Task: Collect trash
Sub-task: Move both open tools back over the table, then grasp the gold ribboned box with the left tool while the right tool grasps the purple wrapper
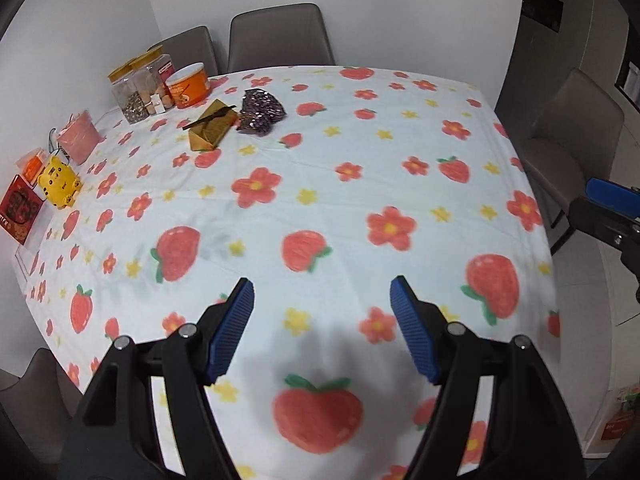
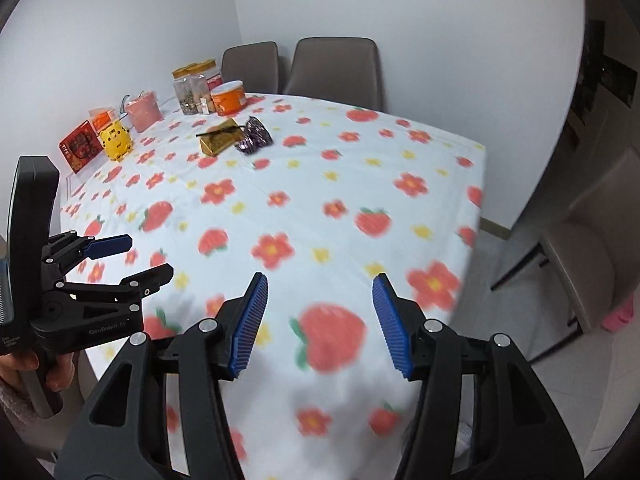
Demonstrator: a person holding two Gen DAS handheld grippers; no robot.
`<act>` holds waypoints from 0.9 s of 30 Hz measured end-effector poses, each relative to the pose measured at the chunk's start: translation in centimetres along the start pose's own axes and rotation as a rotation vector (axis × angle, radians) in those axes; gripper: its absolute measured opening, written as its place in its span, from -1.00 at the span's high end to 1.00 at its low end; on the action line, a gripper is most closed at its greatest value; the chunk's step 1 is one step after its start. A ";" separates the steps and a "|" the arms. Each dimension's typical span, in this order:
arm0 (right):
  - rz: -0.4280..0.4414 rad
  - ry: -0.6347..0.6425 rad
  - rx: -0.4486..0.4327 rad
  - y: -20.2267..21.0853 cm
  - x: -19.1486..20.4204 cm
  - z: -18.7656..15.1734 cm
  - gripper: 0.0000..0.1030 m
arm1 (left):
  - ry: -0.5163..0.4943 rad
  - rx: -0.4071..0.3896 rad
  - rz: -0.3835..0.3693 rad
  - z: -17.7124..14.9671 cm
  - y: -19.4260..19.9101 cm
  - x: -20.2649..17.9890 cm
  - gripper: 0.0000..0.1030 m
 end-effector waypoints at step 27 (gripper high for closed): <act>0.019 0.052 0.100 -29.5 6.5 19.3 -0.03 | -0.039 0.019 0.021 16.5 -21.3 14.8 -0.38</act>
Point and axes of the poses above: each gripper's, at about its wrist camera, not at the fingertips, and y roughly against the way its jaws point, x to its left, z to its top, the point moved 6 cm from there along -y, roughly the way its jaws point, and after that the axes turned 9 degrees about z, right-handed, at the moved point
